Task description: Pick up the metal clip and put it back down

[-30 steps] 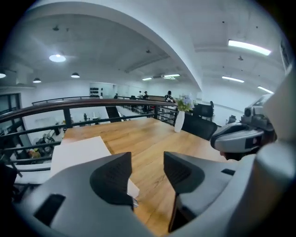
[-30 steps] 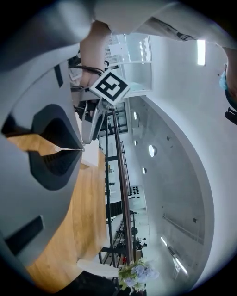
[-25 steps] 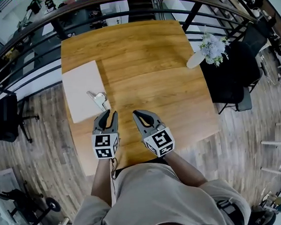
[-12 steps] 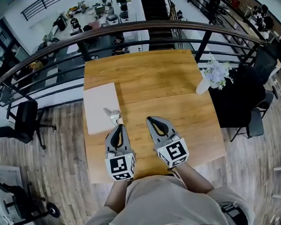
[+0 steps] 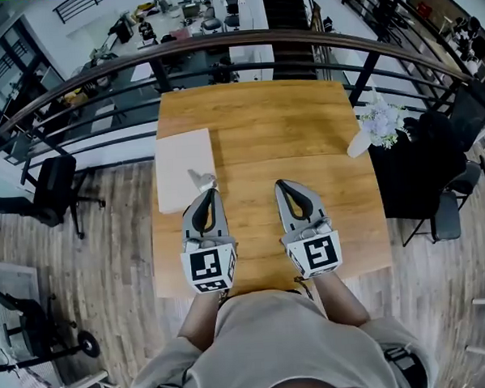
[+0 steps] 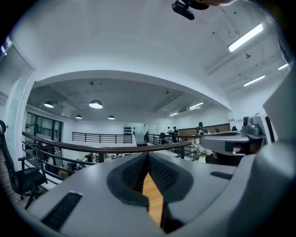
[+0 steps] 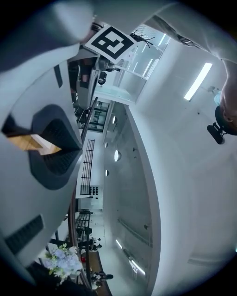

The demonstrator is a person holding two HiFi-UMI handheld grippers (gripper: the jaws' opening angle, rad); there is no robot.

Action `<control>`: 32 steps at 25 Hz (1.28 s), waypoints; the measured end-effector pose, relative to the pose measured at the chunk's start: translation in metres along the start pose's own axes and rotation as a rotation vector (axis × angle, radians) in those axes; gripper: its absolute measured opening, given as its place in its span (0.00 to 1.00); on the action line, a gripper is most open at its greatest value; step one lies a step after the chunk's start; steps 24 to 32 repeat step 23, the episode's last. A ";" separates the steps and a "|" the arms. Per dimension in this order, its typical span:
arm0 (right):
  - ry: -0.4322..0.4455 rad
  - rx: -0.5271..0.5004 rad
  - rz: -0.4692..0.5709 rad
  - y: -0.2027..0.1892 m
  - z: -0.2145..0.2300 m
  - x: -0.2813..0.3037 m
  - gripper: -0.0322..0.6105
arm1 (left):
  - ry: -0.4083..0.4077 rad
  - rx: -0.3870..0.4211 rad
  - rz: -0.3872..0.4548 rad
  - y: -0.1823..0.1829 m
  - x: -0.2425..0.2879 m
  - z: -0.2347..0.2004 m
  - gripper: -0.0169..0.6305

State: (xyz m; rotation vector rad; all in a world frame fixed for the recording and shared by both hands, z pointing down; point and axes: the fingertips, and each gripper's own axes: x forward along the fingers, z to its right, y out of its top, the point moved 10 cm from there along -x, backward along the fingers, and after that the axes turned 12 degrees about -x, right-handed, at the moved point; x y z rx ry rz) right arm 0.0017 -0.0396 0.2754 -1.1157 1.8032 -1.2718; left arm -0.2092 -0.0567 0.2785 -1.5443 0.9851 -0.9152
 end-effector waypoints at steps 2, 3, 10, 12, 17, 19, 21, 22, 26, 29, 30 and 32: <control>-0.007 0.017 -0.012 -0.003 0.003 -0.003 0.09 | -0.005 0.005 -0.010 -0.003 -0.001 0.005 0.06; -0.011 0.023 -0.015 -0.004 0.004 -0.005 0.09 | -0.006 0.005 -0.012 -0.004 -0.002 0.007 0.06; -0.043 0.030 -0.027 -0.005 0.010 -0.012 0.09 | -0.011 0.004 -0.005 -0.002 -0.005 0.009 0.06; -0.041 0.028 -0.027 -0.004 0.009 -0.012 0.09 | -0.013 0.004 -0.005 -0.001 -0.006 0.008 0.06; -0.033 0.016 -0.034 -0.004 0.006 -0.015 0.09 | -0.028 0.008 -0.012 -0.002 -0.008 0.012 0.06; -0.034 0.015 -0.035 -0.004 0.007 -0.017 0.09 | -0.033 0.010 -0.011 -0.002 -0.008 0.014 0.06; -0.037 0.017 -0.033 -0.004 0.007 -0.019 0.09 | -0.036 0.012 -0.012 -0.002 -0.009 0.015 0.06; -0.038 0.017 -0.032 -0.004 0.008 -0.019 0.09 | -0.037 0.012 -0.013 -0.003 -0.009 0.016 0.06; -0.040 0.017 -0.030 -0.004 0.008 -0.020 0.09 | -0.038 0.012 -0.015 -0.003 -0.009 0.016 0.06; -0.040 0.017 -0.030 -0.004 0.008 -0.020 0.09 | -0.038 0.012 -0.015 -0.003 -0.009 0.016 0.06; -0.040 0.017 -0.030 -0.004 0.008 -0.020 0.09 | -0.038 0.012 -0.015 -0.003 -0.009 0.016 0.06; -0.040 0.017 -0.030 -0.004 0.008 -0.020 0.09 | -0.038 0.012 -0.015 -0.003 -0.009 0.016 0.06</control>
